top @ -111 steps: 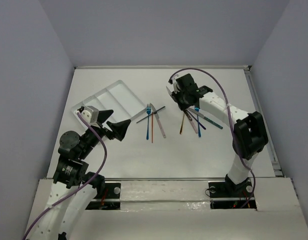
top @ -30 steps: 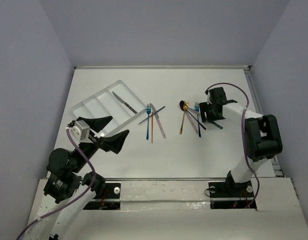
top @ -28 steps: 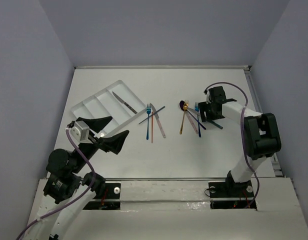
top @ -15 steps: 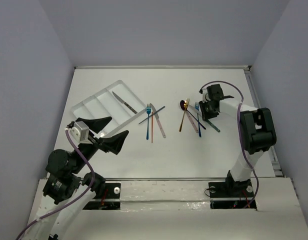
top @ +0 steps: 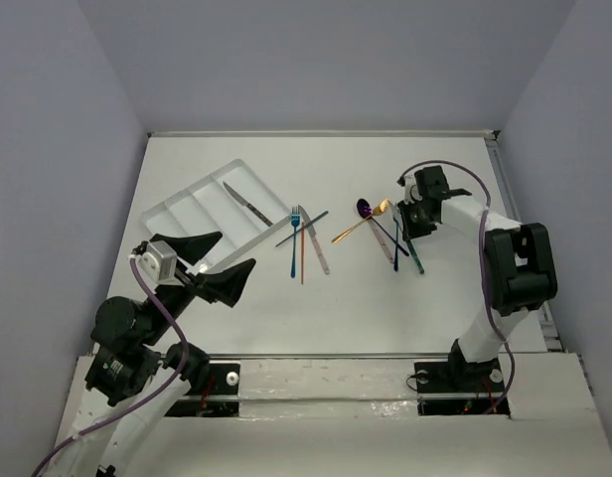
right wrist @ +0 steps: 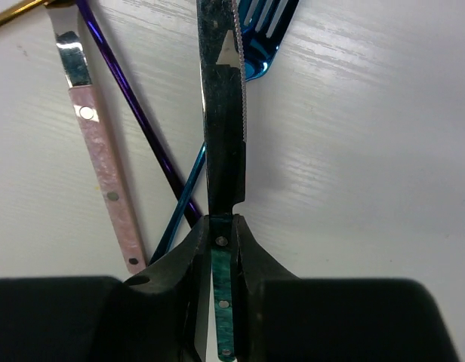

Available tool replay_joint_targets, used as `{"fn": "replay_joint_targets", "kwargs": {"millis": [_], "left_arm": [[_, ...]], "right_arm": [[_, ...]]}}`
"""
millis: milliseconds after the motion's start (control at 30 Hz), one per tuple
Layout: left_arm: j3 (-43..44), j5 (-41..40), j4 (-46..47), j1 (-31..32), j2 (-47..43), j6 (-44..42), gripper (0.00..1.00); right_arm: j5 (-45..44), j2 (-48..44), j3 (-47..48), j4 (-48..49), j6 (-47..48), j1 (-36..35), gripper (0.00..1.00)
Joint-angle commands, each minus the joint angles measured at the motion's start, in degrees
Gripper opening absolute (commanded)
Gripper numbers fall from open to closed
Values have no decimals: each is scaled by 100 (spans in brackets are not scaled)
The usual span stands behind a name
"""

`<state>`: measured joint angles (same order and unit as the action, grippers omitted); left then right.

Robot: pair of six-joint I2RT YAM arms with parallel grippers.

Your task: Sort the eating utensils into containers

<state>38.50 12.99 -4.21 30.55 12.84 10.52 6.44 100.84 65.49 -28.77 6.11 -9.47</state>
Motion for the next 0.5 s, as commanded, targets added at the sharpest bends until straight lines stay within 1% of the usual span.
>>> {"fn": "replay_joint_targets", "kwargs": {"millis": [0,100,133,200,233,267,300,467], "left_arm": [[219,-42,219,39,-18,-33,99],[210,-25,201,39,-27,-33,99],[210,-25,192,39,-10,-33,99],[193,1,192,39,17,-33,99],[202,1,192,39,51,-33,99],[193,-7,192,39,78,-24,99],[202,1,192,39,113,-24,99],[193,-60,219,-13,166,-42,99]], "right_arm": [[16,-591,51,-137,-154,-168,0],[-90,-942,16,-190,-355,-169,0],[-308,-1056,-1,-199,-504,-221,0],[-450,-1451,-115,-172,-628,-221,0],[-555,-1601,-151,-146,-898,-221,0],[-573,-1741,-186,-137,-962,-221,0],[-565,-2039,-238,-128,-1015,-221,0],[216,-2691,-423,222,-1279,-292,0]]}}
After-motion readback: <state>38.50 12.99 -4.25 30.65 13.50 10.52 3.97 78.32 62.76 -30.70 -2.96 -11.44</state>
